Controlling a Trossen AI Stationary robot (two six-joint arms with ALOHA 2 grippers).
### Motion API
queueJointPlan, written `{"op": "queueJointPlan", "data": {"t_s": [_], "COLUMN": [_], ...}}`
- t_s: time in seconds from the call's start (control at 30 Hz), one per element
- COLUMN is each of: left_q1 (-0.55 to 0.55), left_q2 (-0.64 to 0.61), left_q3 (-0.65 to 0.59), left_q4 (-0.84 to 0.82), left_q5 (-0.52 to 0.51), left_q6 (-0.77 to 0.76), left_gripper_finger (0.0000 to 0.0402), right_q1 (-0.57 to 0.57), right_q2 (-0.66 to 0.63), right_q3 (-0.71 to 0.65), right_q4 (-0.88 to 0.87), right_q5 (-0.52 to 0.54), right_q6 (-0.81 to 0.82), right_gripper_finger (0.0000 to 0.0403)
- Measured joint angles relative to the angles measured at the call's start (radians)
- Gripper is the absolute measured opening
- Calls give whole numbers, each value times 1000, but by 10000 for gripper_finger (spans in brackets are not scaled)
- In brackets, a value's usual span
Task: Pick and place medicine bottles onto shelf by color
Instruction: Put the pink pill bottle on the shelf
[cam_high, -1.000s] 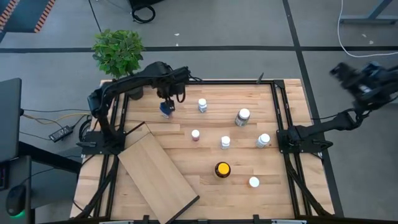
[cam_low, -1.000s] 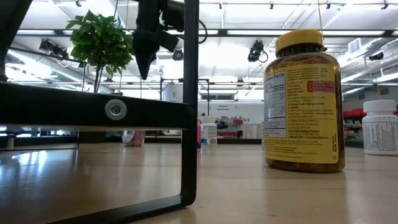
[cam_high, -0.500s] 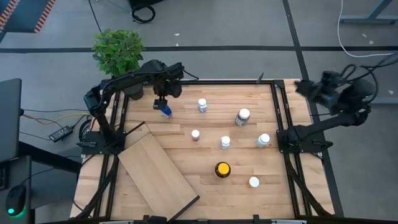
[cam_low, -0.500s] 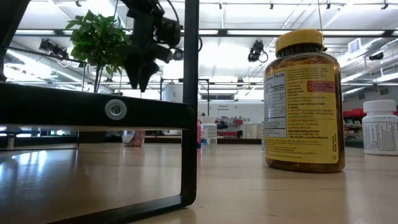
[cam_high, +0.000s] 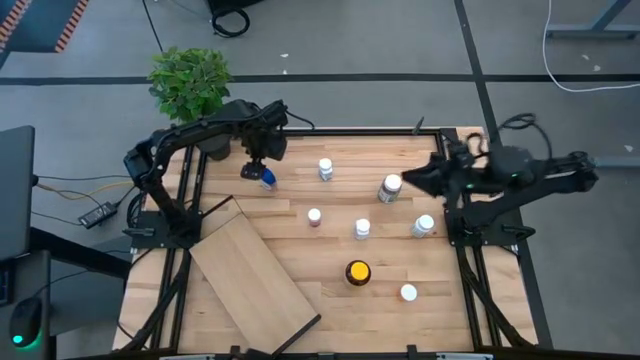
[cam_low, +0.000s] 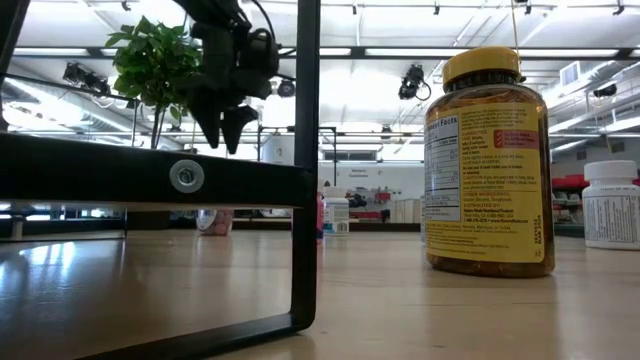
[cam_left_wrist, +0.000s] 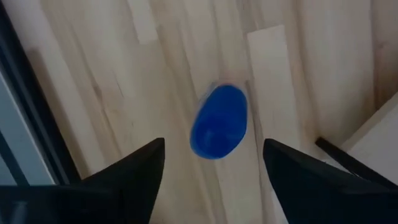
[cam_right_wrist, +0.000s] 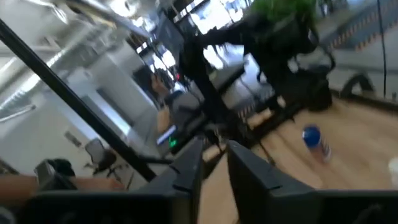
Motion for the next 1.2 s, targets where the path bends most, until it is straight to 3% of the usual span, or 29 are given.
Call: {"op": "queueJointPlan", "data": {"t_s": [0.2, 0.4, 0.5, 0.9, 1.2], "left_q1": [0, -9, -14, 50, 91], "left_q2": [0, 0, 0, -41, -48], "left_q3": [0, 0, 0, 0, -33], "left_q4": [-2, -19, -44, -90, -71], "left_q5": [9, -45, -104, -111, -58], "left_q6": [23, -10, -46, -192, 125], "left_gripper_finger": [321, 341, 339, 321, 306], "right_q1": [0, 0, 0, 0, 1], "right_q2": [76, 119, 129, 135, 135], "right_q3": [0, 0, 0, 0, 1], "right_q4": [2, 3, 4, 5, 5], "right_q5": [-1, -25, -43, -45, -49], "right_q6": [71, 118, 137, 159, 191], "right_gripper_finger": [195, 248, 258, 261, 261]}}
